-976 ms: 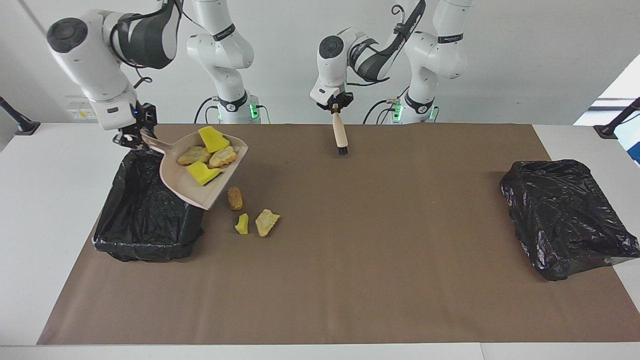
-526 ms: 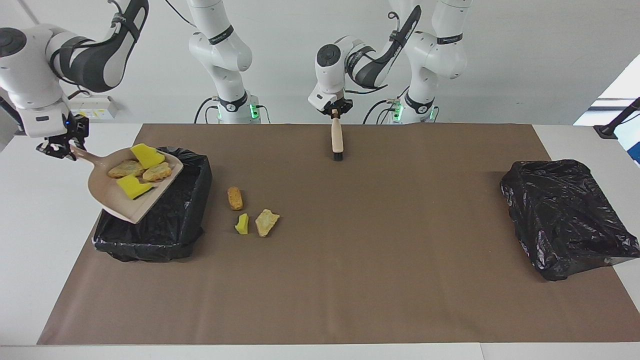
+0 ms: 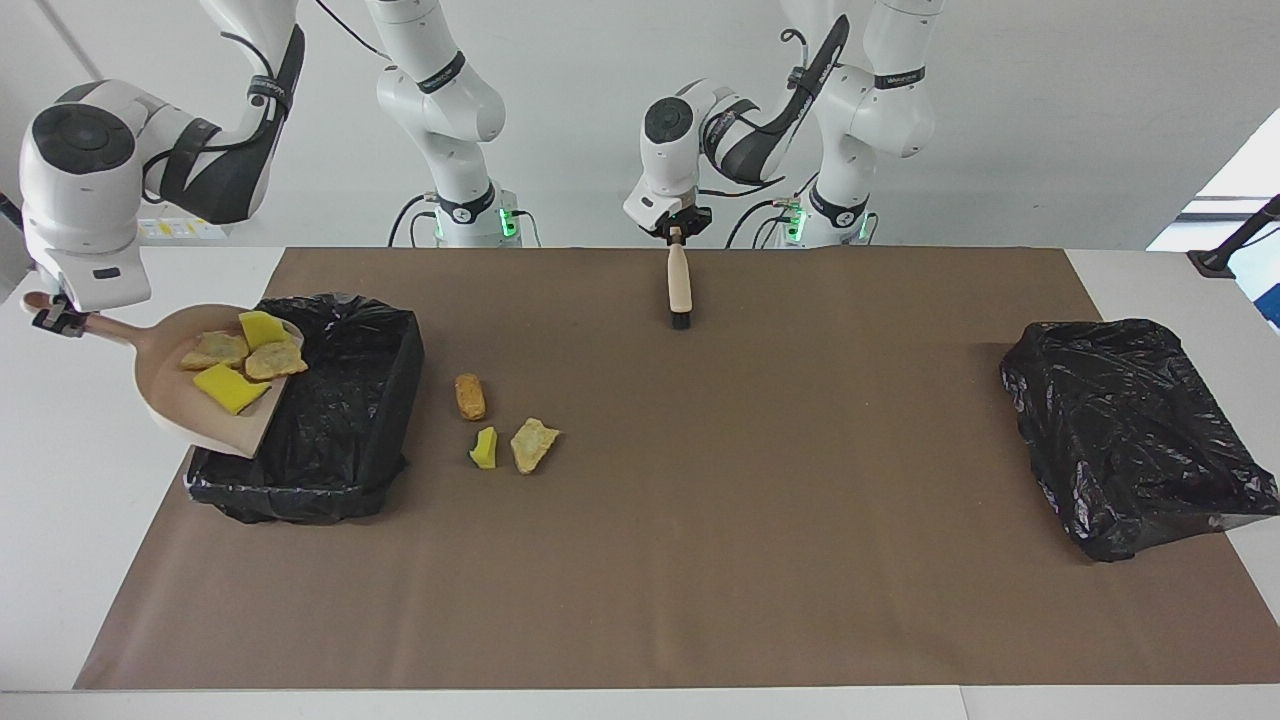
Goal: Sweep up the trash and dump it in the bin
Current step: 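Carry the loaded dustpan to the bin farther along with the right gripper, then tip the dustpan over the bin with the right gripper while the left gripper withdraws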
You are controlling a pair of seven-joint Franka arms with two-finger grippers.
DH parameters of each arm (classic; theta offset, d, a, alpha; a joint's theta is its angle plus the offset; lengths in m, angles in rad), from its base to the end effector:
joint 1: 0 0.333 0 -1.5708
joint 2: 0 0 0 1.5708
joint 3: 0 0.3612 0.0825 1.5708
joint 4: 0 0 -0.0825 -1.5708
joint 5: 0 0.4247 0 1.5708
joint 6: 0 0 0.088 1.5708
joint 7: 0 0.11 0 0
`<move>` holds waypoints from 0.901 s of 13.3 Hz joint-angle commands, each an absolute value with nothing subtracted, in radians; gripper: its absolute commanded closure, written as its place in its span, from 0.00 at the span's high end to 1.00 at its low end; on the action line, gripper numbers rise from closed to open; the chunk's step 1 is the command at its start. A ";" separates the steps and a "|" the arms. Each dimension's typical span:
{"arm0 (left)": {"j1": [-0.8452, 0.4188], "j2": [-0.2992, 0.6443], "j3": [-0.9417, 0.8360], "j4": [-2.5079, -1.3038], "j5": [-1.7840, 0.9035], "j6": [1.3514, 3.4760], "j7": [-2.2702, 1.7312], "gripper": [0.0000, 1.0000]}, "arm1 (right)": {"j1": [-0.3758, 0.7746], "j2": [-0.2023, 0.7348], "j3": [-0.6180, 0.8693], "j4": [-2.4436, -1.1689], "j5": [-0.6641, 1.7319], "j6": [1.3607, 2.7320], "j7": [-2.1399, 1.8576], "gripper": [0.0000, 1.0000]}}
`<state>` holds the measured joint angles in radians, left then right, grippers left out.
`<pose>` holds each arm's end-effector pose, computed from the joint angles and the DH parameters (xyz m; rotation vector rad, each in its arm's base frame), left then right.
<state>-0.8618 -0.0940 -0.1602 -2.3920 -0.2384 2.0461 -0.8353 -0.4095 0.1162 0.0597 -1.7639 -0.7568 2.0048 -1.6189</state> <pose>0.2385 -0.4159 0.3516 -3.0161 0.0720 0.4499 0.6043 -0.2682 0.5495 1.8324 1.8040 -0.6899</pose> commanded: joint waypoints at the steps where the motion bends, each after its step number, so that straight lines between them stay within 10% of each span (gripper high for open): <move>1: -0.790 -0.109 -0.160 -2.385 -0.216 2.048 -0.754 0.60 | -0.416 0.089 0.072 -1.815 -0.834 2.045 -1.661 0.00; 2: -0.772 -0.112 -0.160 -2.369 -0.212 2.042 -0.747 0.86 | -0.417 0.084 0.072 -1.827 -0.838 2.045 -1.663 0.00; 4: -0.762 -0.107 -0.158 -2.324 -0.134 2.008 -0.732 0.96 | -0.414 0.084 0.074 -1.822 -0.856 2.042 -1.689 0.00; 12: -0.459 -0.107 -0.156 -2.001 -0.048 1.837 -0.376 1.00 | -0.382 -0.064 0.074 -1.790 -0.877 1.951 -1.785 0.00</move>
